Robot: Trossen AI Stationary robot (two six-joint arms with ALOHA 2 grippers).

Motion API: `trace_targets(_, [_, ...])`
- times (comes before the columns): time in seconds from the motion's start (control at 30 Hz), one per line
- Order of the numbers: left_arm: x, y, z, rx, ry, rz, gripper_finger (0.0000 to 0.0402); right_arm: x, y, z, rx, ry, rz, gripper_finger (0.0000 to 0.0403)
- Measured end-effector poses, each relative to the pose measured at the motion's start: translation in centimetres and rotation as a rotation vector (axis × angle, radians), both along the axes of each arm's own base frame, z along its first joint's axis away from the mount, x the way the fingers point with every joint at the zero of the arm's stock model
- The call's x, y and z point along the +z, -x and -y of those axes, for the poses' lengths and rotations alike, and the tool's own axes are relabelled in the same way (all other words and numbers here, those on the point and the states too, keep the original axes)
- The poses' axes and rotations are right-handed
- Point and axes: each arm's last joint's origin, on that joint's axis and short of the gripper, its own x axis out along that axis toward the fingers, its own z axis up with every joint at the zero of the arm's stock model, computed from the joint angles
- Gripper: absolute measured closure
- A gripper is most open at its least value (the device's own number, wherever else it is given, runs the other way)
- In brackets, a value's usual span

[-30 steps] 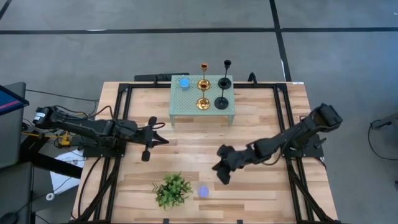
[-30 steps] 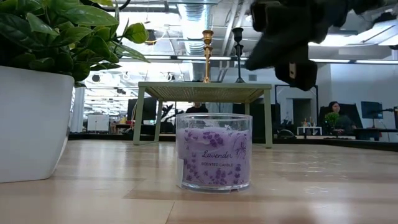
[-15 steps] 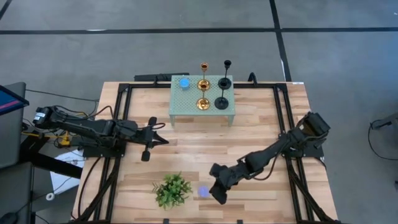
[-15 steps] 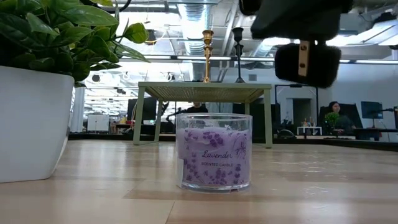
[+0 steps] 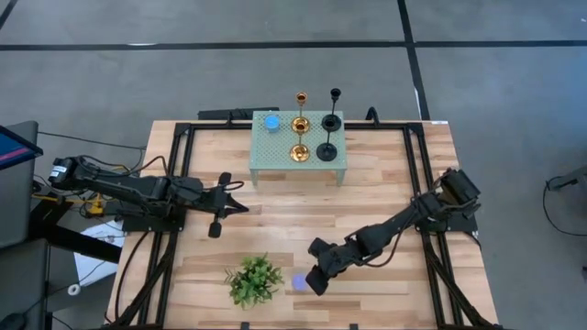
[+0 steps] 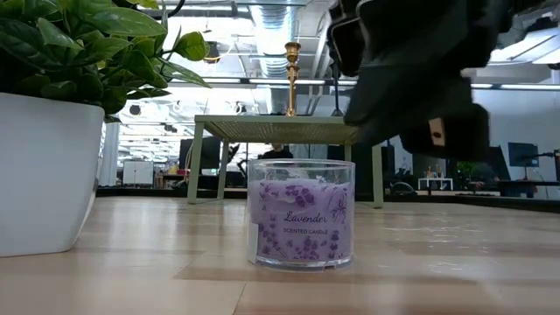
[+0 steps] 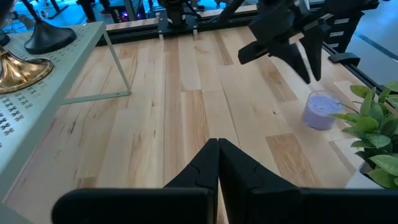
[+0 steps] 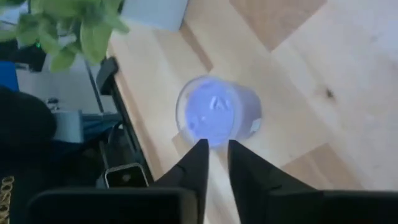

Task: Pick & Place candle stick holders
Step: Put the violet candle on the shelf

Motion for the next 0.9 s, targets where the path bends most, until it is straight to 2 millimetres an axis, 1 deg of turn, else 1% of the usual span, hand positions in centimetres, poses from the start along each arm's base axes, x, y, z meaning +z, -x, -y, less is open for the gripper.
trace_targets(0.17, [0.0, 0.0, 0.0, 0.000, 0.000, 0.000, 0.0394, 0.0, -0.2, 0.3, -0.011, -0.013, -0.010, 0.0313])
trace_targets(0.3, [0.0, 0.0, 0.0, 0.000, 0.000, 0.000, 0.0394, 0.0, -0.2, 0.4, -0.010, -0.014, -0.011, 0.0300])
trace_targets(0.43, [0.0, 0.0, 0.0, 0.000, 0.000, 0.000, 0.0394, 0.0, -0.2, 0.4, -0.012, -0.015, -0.012, 0.0299])
trace_targets(0.73, [0.0, 0.0, 0.0, 0.000, 0.000, -0.001, 0.0394, -1.3, -0.3, 0.4, -0.024, -0.005, -0.031, 0.0301])
trace_targets(0.9, [0.0, 0.0, 0.0, 0.000, 0.000, -0.001, 0.0394, -1.2, -0.5, 0.6, -0.039, 0.011, -0.018, 0.0301])
